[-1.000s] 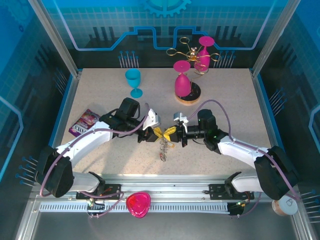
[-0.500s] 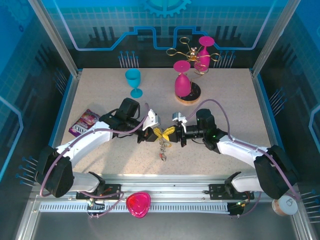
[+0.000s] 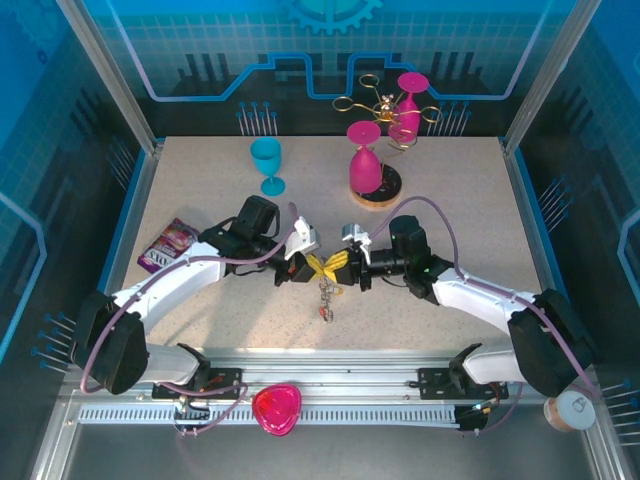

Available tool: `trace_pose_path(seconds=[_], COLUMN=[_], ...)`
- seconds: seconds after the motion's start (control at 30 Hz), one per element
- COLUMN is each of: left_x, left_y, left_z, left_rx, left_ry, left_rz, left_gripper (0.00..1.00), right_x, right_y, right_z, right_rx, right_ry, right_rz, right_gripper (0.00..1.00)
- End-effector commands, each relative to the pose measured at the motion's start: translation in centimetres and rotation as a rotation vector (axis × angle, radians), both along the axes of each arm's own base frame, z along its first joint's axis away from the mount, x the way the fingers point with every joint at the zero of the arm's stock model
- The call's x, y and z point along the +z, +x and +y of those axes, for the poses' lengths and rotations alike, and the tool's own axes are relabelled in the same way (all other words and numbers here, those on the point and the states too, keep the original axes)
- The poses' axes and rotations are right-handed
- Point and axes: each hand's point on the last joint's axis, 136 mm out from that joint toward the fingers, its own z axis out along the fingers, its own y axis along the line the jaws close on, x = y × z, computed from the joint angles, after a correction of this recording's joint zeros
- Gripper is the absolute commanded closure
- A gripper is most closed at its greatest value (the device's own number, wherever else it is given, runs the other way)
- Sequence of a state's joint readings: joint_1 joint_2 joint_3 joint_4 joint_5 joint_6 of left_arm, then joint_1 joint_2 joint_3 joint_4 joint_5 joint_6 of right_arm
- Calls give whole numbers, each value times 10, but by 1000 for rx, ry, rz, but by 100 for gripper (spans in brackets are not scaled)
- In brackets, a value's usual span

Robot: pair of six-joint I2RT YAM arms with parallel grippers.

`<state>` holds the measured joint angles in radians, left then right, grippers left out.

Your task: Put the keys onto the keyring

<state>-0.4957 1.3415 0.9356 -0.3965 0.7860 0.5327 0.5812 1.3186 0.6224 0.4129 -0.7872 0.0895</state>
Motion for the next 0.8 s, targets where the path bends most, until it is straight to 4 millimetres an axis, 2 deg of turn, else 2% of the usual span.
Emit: trace_pose_path(seconds=[0.0, 0.03, 0.07, 0.17, 0.27, 0.4, 0.47, 0.63, 0.77], left_x=[20, 20, 18, 14, 21, 18, 15, 4, 1], left_y=[7, 8, 12, 30, 42, 44, 40, 22, 10], left_z=[-3, -2, 0, 15, 35, 61, 70, 65, 59], left_rx=[94, 135, 201, 459, 717, 1000, 1126, 1285, 1322], left_ry=[-71, -66, -54, 46, 82, 168, 182, 160, 162], left_rz=[-21, -19, -14, 28, 189, 422, 552, 900, 1072], left_gripper=[100, 100, 100, 100, 100, 100, 100, 100, 100], right_x=[21, 24, 27, 36, 39, 35, 34, 25, 7], right_y=[12, 14, 15, 18, 17, 3, -6, -29, -23], right_z=[-5, -8, -11, -20, -29, -26, -20, 6, 19], right_rx=[-70, -91, -112, -165, -206, -214, -211, -193, -243], right_ry=[25, 24, 20, -11, -79, -183, -208, -189, -149], right_rz=[-40, -48, -59, -86, -89, -116, -154, -252, -269], right_gripper=[58, 50, 46, 43, 44, 49, 52, 53, 52])
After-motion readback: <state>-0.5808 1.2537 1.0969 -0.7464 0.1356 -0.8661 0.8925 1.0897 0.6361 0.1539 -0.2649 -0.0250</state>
